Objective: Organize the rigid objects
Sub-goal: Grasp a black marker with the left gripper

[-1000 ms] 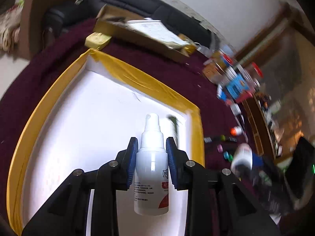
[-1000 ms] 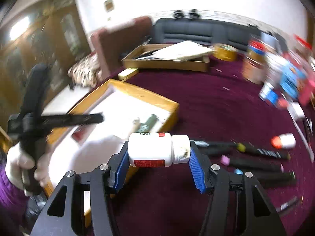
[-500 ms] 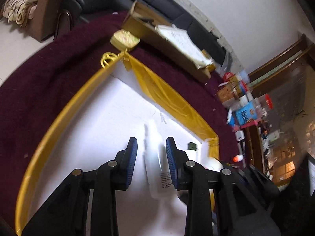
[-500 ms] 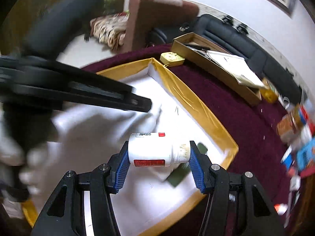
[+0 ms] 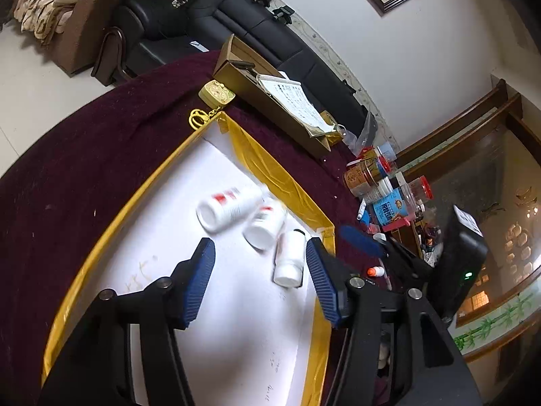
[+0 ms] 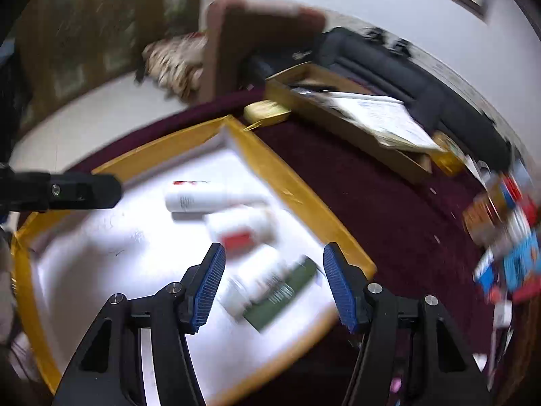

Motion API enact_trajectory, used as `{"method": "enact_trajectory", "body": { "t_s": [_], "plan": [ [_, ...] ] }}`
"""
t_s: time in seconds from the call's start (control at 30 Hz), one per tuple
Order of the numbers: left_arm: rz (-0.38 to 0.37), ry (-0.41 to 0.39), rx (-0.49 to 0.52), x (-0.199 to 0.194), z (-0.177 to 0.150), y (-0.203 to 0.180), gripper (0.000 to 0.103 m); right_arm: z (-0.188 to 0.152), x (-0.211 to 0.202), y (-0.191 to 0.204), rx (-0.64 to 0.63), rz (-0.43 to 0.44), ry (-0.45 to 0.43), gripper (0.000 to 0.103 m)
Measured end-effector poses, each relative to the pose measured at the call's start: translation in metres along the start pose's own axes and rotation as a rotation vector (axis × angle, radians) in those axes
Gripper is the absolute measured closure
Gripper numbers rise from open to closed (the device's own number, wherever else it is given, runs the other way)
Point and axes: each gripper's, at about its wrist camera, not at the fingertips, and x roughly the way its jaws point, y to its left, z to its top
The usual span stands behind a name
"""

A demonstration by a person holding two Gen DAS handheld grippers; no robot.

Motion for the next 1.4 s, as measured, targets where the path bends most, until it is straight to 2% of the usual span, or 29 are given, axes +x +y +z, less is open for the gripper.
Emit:
{"method": "enact_trajectory", "body": {
  "t_s": [0.13,0.27,0.37,0.47,0.6,0.73,0.9,1.0,1.03,1.1,1.13,1.17,1.23,1.27,1.4],
  "plan": [
    [0.017,0.018,0.013,0.000,-0.011,-0.006,0.048,-0.041,-0.039,-0.046,0.192,-0.019,-0.060,0.044],
    [0.012,0.043,0.081,0.002,-0.031,-0.033,0.047,-0.108,-0.082,-0.109,0.442,-0.087,-0.117,0.041],
    [-0.005,0.075,0.171,0.011,-0.052,-0.065,0.041,-0.163,-0.104,-0.160,0.665,-0.129,-0.151,0.040],
    [0.010,0.117,0.277,0.031,-0.076,-0.100,0.041,-0.214,-0.118,-0.202,0.861,-0.149,-0.199,0.039],
    [0.040,0.201,0.436,0.067,-0.112,-0.148,0.041,-0.253,-0.125,-0.225,0.970,-0.155,-0.242,0.039],
    [0.158,0.257,0.558,0.112,-0.131,-0.179,0.042,-0.268,-0.127,-0.225,0.987,-0.172,-0.275,0.039],
    [0.447,0.210,0.722,0.173,-0.126,-0.193,0.042,-0.283,-0.136,-0.230,1.031,-0.157,-0.317,0.039],
    [0.559,0.222,0.788,0.202,-0.127,-0.188,0.039,-0.288,-0.132,-0.233,1.055,-0.130,-0.313,0.039],
    [0.542,0.188,0.787,0.201,-0.126,-0.188,0.040,-0.289,-0.133,-0.234,1.061,-0.125,-0.316,0.039],
    [0.525,0.207,0.797,0.202,-0.126,-0.187,0.046,-0.292,-0.132,-0.236,1.073,-0.118,-0.316,0.039],
    [0.489,0.228,0.788,0.200,-0.127,-0.186,0.066,-0.292,-0.130,-0.237,1.080,-0.112,-0.311,0.039],
    [0.455,0.247,0.780,0.198,-0.129,-0.185,0.077,-0.294,-0.128,-0.238,1.090,-0.104,-0.301,0.039],
    [0.414,0.269,0.786,0.189,-0.137,-0.181,0.088,-0.297,-0.127,-0.239,1.106,-0.090,-0.299,0.039],
    [0.399,0.276,0.785,0.186,-0.142,-0.182,0.091,-0.298,-0.127,-0.240,1.113,-0.087,-0.303,0.039],
    [0.329,0.320,0.753,0.158,-0.163,-0.174,0.091,-0.300,-0.128,-0.240,1.121,-0.079,-0.310,0.038]
  ]
}}
